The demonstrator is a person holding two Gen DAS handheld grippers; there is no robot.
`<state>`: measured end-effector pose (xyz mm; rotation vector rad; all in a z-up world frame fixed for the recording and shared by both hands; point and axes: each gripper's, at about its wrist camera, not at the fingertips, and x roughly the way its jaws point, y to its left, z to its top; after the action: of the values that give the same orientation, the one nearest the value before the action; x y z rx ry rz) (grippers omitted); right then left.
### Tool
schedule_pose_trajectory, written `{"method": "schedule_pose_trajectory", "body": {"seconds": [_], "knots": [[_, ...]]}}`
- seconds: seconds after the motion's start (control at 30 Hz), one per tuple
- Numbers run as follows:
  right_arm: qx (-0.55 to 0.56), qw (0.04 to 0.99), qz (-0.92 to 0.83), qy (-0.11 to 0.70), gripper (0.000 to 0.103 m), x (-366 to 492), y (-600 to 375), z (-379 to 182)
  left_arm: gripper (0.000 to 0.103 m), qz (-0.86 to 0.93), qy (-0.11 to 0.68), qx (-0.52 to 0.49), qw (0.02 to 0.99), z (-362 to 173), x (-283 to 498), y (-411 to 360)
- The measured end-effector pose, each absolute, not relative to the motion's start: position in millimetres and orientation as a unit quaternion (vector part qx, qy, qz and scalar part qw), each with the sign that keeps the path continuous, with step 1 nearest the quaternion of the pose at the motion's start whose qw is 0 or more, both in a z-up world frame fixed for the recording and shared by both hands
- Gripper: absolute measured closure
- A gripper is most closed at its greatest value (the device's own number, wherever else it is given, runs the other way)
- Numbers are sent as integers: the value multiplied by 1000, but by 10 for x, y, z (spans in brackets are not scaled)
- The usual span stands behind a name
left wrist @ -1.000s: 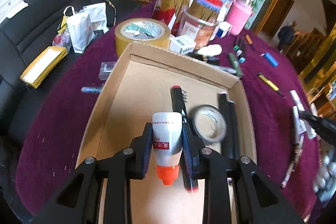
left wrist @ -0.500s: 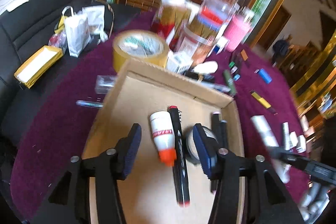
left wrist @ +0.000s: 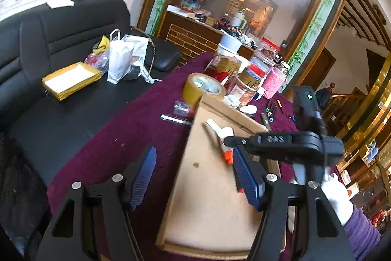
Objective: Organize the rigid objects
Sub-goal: 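Set the glue bottle and white marker in the tray and open both tools, then grasp the clear ballpoint pen using the left tool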
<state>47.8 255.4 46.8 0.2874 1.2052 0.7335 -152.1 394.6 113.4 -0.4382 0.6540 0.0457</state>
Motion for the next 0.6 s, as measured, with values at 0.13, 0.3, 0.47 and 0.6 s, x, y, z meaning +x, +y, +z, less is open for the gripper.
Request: {"method": "schedule_pose_trajectory", "body": {"seconds": [0.13, 0.3, 0.47, 0.6], "knots": [[148, 754, 324, 552, 87, 584, 2578, 380, 38, 29, 322, -211, 922, 1097, -1598, 4013], [147, 780, 319, 519, 85, 563, 2339, 603, 30, 31, 317, -220, 922, 1108, -1675, 4026], [131, 825, 294, 465, 66, 387, 1758, 938, 30, 22, 322, -218, 921, 1101, -1698, 3952], [115, 858, 252, 433, 60, 176, 1182, 1068, 30, 9, 333, -214, 918, 1080, -1675, 3776]]}}
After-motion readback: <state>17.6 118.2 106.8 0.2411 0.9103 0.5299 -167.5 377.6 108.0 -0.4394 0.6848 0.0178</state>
